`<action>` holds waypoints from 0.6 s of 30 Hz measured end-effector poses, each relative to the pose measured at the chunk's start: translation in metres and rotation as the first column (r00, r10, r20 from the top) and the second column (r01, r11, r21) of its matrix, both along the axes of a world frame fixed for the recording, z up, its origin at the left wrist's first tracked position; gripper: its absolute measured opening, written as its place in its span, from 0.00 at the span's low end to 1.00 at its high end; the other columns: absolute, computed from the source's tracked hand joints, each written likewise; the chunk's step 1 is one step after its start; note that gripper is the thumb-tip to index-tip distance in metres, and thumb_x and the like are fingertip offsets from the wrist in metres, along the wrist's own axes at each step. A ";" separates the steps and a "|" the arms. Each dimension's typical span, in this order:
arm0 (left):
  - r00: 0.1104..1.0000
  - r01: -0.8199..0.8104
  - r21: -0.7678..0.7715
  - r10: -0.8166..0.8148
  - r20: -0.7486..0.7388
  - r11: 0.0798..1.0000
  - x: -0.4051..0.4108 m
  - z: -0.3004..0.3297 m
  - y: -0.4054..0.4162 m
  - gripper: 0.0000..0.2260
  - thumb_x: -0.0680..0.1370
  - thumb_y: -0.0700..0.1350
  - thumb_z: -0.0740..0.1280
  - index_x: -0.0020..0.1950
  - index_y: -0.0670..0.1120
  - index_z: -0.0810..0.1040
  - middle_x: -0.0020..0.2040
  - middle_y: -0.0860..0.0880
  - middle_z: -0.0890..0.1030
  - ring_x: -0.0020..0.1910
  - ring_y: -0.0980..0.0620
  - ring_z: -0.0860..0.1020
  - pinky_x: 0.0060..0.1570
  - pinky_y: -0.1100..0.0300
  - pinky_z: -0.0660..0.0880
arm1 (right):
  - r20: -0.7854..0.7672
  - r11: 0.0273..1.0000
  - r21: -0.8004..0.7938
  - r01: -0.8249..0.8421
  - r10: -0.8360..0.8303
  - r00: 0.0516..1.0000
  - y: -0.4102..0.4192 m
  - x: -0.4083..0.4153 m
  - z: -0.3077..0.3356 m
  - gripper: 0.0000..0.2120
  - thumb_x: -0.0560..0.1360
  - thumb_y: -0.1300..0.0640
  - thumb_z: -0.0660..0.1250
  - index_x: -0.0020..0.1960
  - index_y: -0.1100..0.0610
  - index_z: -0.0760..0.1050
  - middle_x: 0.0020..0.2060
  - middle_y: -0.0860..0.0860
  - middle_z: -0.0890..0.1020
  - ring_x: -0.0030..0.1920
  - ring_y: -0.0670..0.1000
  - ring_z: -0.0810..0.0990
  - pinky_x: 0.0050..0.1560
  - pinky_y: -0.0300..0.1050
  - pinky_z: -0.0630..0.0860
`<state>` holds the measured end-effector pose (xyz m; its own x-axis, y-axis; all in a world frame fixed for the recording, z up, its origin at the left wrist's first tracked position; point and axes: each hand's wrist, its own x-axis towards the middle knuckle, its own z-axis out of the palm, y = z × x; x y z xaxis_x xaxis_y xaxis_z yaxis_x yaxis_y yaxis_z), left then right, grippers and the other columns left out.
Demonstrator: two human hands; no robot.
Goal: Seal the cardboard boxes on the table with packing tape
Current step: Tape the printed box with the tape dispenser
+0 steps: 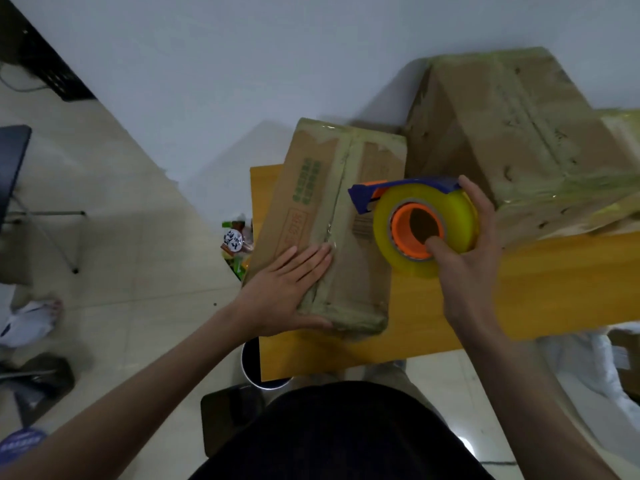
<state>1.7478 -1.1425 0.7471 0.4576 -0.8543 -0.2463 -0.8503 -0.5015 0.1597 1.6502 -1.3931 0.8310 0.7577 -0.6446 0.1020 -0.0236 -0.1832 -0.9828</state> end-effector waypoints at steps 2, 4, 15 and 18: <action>0.999 -0.039 -0.036 0.040 0.012 0.999 0.000 -0.005 -0.020 0.47 0.75 0.78 0.44 0.81 0.48 0.35 0.81 0.53 0.35 0.79 0.58 0.33 0.79 0.52 0.37 | 0.006 0.998 0.054 0.033 -0.033 0.999 -0.003 -0.004 -0.001 0.38 0.72 0.74 0.69 0.74 0.42 0.70 0.70 0.46 0.74 0.65 0.50 0.77 0.61 0.53 0.80; 0.995 -0.091 -0.087 0.094 0.033 0.992 0.001 -0.010 -0.044 0.45 0.76 0.76 0.44 0.82 0.48 0.39 0.82 0.53 0.39 0.80 0.57 0.37 0.79 0.53 0.40 | 0.011 0.989 0.127 0.070 -0.072 0.997 -0.005 -0.008 -0.004 0.38 0.72 0.74 0.69 0.74 0.43 0.69 0.69 0.46 0.74 0.64 0.48 0.78 0.61 0.48 0.80; 0.925 -0.299 -0.242 0.343 0.165 0.923 -0.004 -0.024 -0.054 0.43 0.77 0.75 0.43 0.82 0.47 0.52 0.83 0.49 0.50 0.82 0.50 0.46 0.79 0.46 0.46 | -0.033 0.907 0.382 0.175 -0.175 0.984 -0.021 -0.016 -0.051 0.38 0.73 0.67 0.71 0.71 0.33 0.68 0.70 0.48 0.74 0.68 0.51 0.76 0.66 0.60 0.77; 0.927 -0.295 -0.243 0.338 0.159 0.924 -0.003 -0.025 -0.053 0.42 0.78 0.73 0.42 0.82 0.45 0.50 0.83 0.49 0.48 0.82 0.50 0.44 0.80 0.47 0.47 | -0.024 0.899 0.393 0.194 -0.201 0.979 -0.023 -0.015 -0.057 0.37 0.74 0.67 0.70 0.72 0.34 0.67 0.70 0.49 0.75 0.67 0.51 0.77 0.66 0.58 0.77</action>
